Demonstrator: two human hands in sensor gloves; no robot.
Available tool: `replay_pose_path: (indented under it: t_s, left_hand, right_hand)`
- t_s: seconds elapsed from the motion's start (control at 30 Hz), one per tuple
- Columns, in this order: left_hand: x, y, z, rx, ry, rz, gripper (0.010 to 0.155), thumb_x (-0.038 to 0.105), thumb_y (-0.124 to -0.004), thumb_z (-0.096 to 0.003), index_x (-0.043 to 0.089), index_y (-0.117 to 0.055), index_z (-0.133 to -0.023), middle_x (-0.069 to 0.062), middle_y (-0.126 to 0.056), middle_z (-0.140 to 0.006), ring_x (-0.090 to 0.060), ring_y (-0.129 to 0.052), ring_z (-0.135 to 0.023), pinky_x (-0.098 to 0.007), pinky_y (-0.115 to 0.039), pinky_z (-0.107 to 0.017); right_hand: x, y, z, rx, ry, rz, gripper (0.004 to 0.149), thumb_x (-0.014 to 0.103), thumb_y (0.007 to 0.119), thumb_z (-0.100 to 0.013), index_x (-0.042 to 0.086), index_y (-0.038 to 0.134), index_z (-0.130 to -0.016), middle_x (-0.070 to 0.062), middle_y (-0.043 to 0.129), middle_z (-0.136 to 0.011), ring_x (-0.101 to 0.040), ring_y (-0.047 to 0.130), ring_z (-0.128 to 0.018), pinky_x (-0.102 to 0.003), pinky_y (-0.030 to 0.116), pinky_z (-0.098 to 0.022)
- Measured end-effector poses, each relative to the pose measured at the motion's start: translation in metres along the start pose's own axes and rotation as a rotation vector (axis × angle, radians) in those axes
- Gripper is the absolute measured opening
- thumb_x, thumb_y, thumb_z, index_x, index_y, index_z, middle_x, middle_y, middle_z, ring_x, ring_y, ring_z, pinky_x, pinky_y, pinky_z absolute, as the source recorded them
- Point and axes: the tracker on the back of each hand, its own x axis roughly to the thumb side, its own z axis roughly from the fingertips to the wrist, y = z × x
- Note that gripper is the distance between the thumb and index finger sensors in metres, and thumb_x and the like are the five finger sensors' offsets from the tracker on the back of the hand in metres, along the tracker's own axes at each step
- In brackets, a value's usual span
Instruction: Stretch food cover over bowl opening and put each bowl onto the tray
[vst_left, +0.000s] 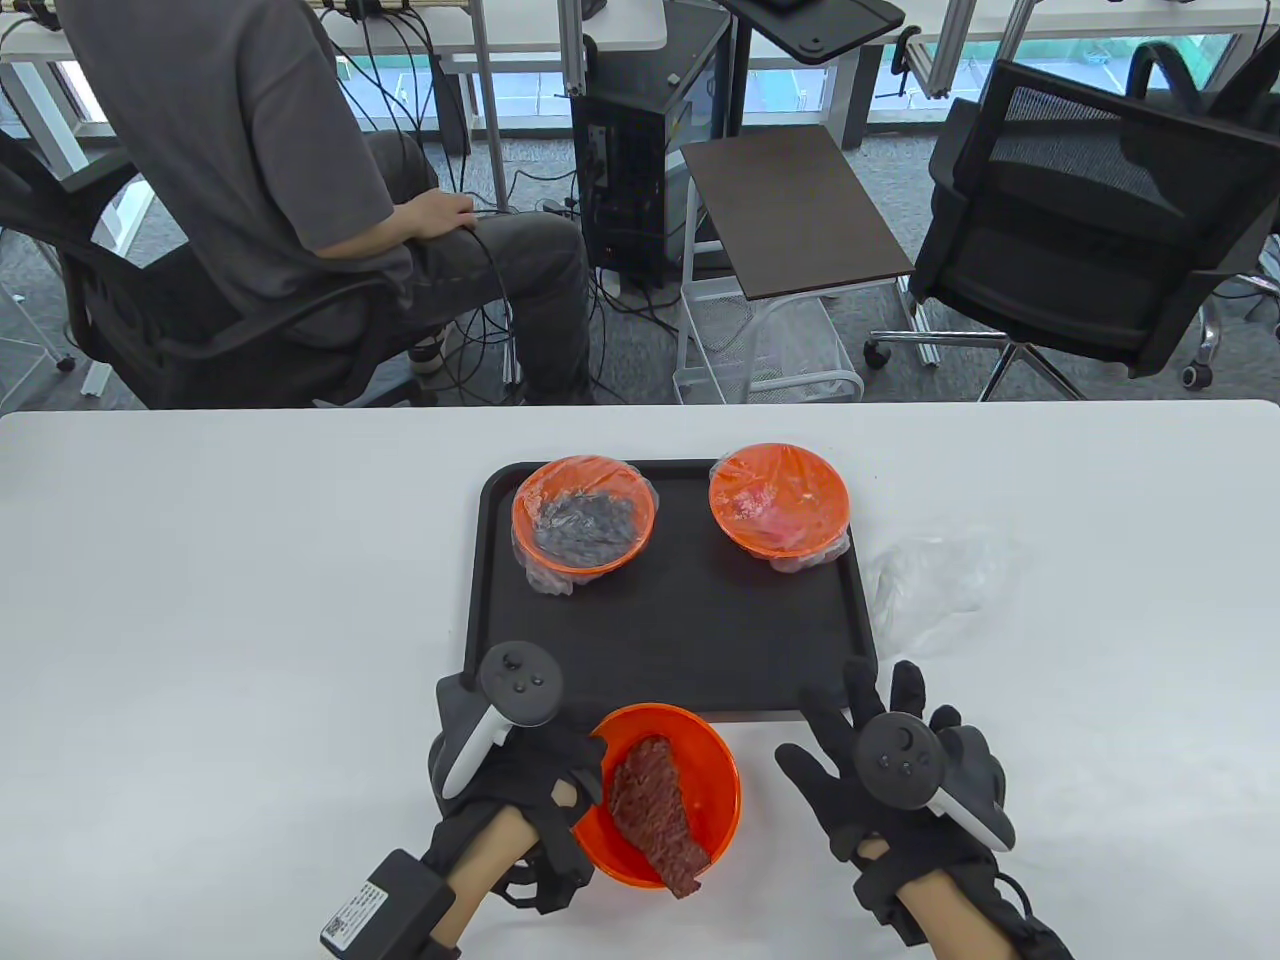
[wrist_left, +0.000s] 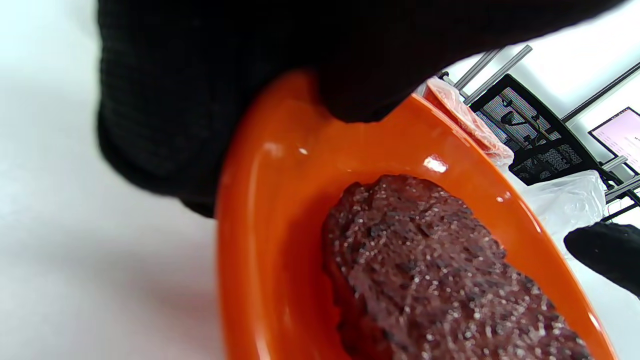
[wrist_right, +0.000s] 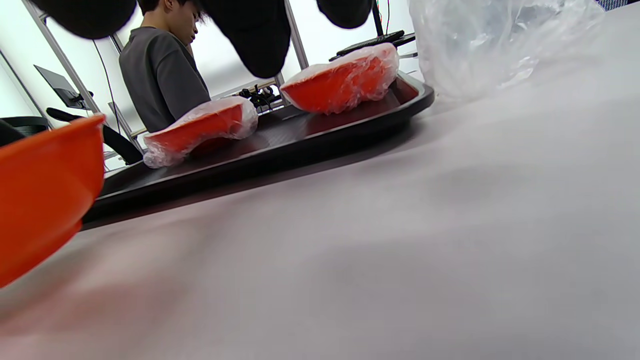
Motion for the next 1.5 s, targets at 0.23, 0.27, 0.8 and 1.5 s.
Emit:
replay_pose_path:
  t_s: [0.23,0.27,0.8,1.5]
  left_hand:
    - [0.002,-0.014,-0.013,-0.022,0.015,-0.005,0.048,0.031,-0.092,-0.0479,0.018,-0.091,-0.094,-0.012,-0.108,-0.075,-0.035,-0.116,-0.043,-0.034,-0.106,-0.025]
    - [0.002,-0.015,-0.015,-0.026,0.017,-0.003,0.048,0.031,-0.092,-0.0479,0.018,-0.091,-0.094,-0.012,-0.108,-0.075,-0.035,-0.116,-0.043,-0.034,-0.106,-0.025]
    - [-0.004,-0.020,-0.015,-0.065,0.050,0.029,0.058,0.042,-0.090,-0.0497,0.017,-0.081,-0.101,-0.013,-0.103,-0.082,-0.035,-0.115,-0.051,-0.036,-0.105,-0.031]
    - [-0.054,0.017,0.014,0.203,0.044,-0.380,0.096,0.091,-0.055,-0.0406,0.048,-0.015,-0.116,0.000,0.005,-0.125,-0.044,0.003,-0.115,-0.071,-0.011,-0.076]
  right_hand:
    - [0.000,0.001,0.000,0.003,-0.001,-0.004,0.082,0.071,0.056,-0.050,0.026,0.052,-0.118,-0.017,0.024,-0.121,-0.055,0.004,-0.099,-0.078,0.015,-0.056]
    - [0.000,0.001,0.000,0.004,-0.001,-0.004,0.082,0.071,0.056,-0.050,0.026,0.052,-0.118,-0.017,0.024,-0.121,-0.055,0.004,-0.099,-0.077,0.015,-0.056]
    - [-0.004,-0.002,0.000,-0.007,0.001,-0.035,0.083,0.072,0.057,-0.050,0.026,0.050,-0.118,-0.017,0.024,-0.121,-0.055,0.005,-0.099,-0.078,0.016,-0.056]
    - [-0.042,-0.030,0.000,-0.336,0.114,-0.139,0.106,0.069,0.083,-0.044,0.015,0.027,-0.116,-0.023,0.029,-0.119,-0.070,0.039,-0.098,-0.084,0.052,-0.054]
